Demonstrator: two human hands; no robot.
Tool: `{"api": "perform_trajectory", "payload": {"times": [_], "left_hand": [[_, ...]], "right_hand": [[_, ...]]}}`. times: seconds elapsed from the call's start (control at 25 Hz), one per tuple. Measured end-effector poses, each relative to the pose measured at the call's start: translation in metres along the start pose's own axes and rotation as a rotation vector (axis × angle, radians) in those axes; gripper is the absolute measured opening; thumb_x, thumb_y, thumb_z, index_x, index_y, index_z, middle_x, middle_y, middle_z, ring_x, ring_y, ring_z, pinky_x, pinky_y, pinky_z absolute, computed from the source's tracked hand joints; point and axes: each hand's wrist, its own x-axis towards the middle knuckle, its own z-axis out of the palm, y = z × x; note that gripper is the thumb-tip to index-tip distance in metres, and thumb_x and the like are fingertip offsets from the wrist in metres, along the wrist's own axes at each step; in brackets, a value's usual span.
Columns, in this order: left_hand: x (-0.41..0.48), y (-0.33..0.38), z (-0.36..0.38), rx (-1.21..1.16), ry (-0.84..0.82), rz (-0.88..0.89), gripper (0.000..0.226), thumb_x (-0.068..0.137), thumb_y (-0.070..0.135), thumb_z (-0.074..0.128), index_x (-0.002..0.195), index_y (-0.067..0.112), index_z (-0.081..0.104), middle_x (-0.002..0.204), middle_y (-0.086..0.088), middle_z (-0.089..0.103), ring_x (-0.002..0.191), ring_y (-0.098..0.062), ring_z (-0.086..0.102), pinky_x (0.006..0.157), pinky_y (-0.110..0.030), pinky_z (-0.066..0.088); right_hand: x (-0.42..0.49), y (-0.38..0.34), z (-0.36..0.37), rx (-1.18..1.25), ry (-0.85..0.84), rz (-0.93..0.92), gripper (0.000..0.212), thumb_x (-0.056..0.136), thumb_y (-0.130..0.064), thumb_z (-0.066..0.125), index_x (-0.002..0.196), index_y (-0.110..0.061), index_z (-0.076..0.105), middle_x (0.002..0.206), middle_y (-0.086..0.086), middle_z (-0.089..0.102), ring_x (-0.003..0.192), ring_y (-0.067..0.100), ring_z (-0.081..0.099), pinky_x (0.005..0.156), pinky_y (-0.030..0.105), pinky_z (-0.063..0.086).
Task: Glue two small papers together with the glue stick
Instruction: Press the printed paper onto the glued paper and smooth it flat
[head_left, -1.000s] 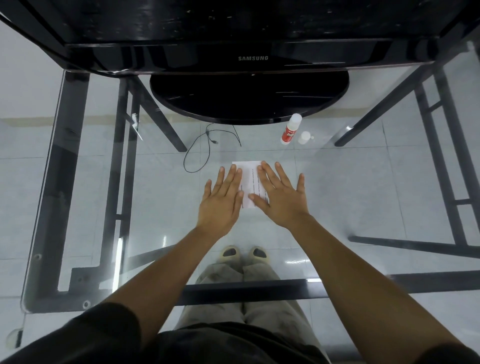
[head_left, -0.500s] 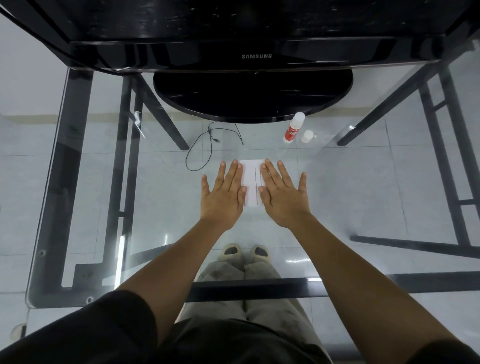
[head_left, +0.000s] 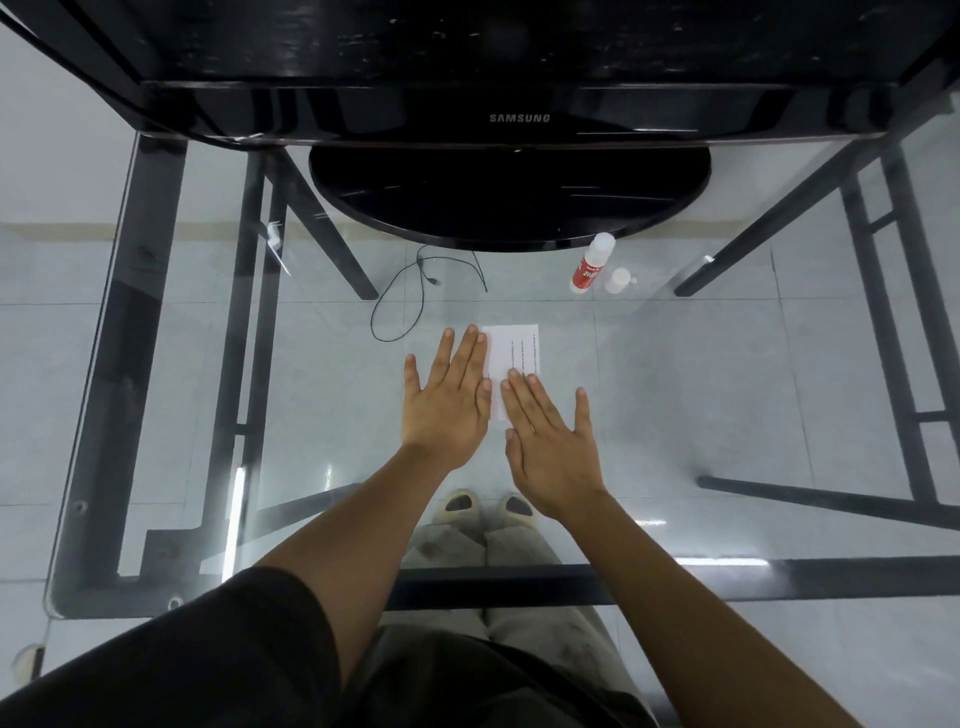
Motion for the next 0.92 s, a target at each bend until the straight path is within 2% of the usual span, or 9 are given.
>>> {"api": "perform_trajectory", "payload": {"times": [0.24,0.36,0.44,0.6,0.72,0.84,0.92], "left_hand": [[0.0,-0.001,0.0,-0.03,-0.01,0.008,0.054,0.094,0.044,-0.004,0.133,0.028,-0.037,0.153,0.009,-0.021,0.131,-0.011,-0.036,0.109,-0.047,-0.013],[0.0,-0.002,0.003,-0.019,0.004,0.004,0.054,0.093,0.045,-0.005,0.134,0.027,-0.037,0.148,0.01,-0.028,0.131,-0.011,-0.037,0.109,-0.047,-0.013],[0.0,-0.002,0.004,-0.011,0.011,0.007,0.055,0.094,0.044,-0.005,0.134,0.027,-0.037,0.15,0.011,-0.025,0.131,-0.011,-0.037,0.108,-0.047,-0.013],[0.001,-0.001,0.003,-0.009,-0.004,0.005,0.055,0.094,0.045,-0.003,0.137,0.026,-0.033,0.154,0.008,-0.02,0.132,-0.012,-0.036,0.108,-0.047,-0.015],[0.0,-0.001,0.002,-0.004,0.005,0.007,0.054,0.091,0.045,-0.011,0.136,0.026,-0.033,0.155,0.007,-0.016,0.134,-0.013,-0.032,0.109,-0.048,-0.013],[-0.001,-0.001,0.003,0.015,-0.001,0.002,0.055,0.091,0.044,-0.011,0.138,0.024,-0.031,0.156,0.005,-0.016,0.135,-0.014,-0.031,0.109,-0.049,-0.011],[-0.001,-0.002,0.002,0.013,0.002,0.005,0.055,0.092,0.044,-0.008,0.138,0.025,-0.031,0.156,0.006,-0.016,0.135,-0.014,-0.031,0.109,-0.048,-0.011]], "right_hand": [[-0.024,0.006,-0.004,-0.002,0.018,0.119,0.061,0.093,-0.047,0.006,0.148,-0.022,-0.002,0.157,-0.002,-0.005,0.133,0.015,-0.025,0.103,0.049,-0.028],[-0.01,-0.004,-0.008,0.029,0.018,0.113,0.06,0.094,-0.047,0.003,0.146,-0.022,-0.011,0.156,-0.003,-0.012,0.133,0.014,-0.029,0.103,0.048,-0.029],[0.001,-0.001,-0.01,0.011,0.005,0.072,0.059,0.093,-0.047,0.0,0.144,-0.023,-0.017,0.156,-0.004,-0.015,0.133,0.013,-0.03,0.104,0.048,-0.027],[-0.008,0.015,-0.007,-0.027,0.021,0.099,0.059,0.093,-0.047,-0.001,0.144,-0.022,-0.016,0.156,-0.004,-0.013,0.133,0.014,-0.027,0.103,0.047,-0.029],[-0.002,0.008,-0.01,0.039,0.043,0.136,0.057,0.092,-0.047,-0.001,0.14,-0.022,-0.022,0.15,-0.005,-0.022,0.133,0.013,-0.029,0.101,0.045,-0.033],[0.02,0.001,-0.015,0.023,0.05,0.057,0.057,0.091,-0.047,-0.009,0.138,-0.022,-0.026,0.151,-0.004,-0.024,0.138,0.015,-0.024,0.101,0.045,-0.032],[0.026,0.008,-0.013,-0.019,0.046,0.039,0.058,0.09,-0.048,-0.008,0.138,-0.022,-0.027,0.155,-0.003,-0.019,0.14,0.016,-0.022,0.103,0.047,-0.029]]}}
